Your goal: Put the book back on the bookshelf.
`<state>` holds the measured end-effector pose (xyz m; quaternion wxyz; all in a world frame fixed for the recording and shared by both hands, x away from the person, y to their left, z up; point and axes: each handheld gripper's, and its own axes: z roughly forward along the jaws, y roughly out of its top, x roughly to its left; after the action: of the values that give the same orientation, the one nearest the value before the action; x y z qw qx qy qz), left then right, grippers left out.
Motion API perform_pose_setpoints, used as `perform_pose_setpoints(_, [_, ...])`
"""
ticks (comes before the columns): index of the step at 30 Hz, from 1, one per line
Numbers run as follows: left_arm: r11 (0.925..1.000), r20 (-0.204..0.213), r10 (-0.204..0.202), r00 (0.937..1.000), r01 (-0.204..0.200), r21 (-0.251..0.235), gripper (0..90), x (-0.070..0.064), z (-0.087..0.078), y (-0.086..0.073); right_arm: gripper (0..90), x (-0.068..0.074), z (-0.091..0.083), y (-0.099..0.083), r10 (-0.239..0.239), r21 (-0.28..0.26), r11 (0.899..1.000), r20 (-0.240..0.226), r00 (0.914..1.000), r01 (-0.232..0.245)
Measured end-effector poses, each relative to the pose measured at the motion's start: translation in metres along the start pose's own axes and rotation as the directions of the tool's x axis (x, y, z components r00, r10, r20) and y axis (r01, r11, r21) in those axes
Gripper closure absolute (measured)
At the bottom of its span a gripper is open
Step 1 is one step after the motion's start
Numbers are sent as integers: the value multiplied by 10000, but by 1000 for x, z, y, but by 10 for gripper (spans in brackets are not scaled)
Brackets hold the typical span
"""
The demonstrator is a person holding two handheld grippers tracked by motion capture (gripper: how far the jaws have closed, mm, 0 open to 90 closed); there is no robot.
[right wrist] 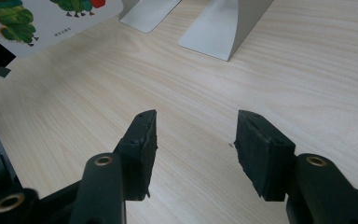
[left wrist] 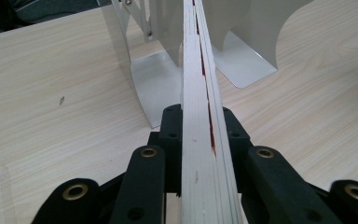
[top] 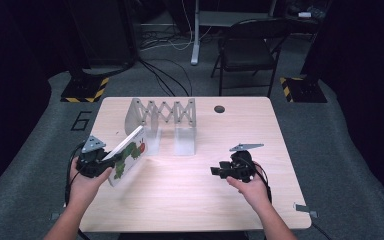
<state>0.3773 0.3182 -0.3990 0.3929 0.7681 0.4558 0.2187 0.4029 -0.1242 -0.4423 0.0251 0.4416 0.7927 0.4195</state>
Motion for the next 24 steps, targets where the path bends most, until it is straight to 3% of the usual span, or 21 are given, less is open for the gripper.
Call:
perform_pose_setpoints(9, [9996,-422,-256,9988,252,-98,758,-4,12,6,481,0,1,0,-9,21,10000,17,10000,9])
perform_pose_setpoints(24, [9965,-1069,-803,9910,773,-319,758,-12,41,22,482,-3,-2,0,119,-85,9999,-60,9999,-119])
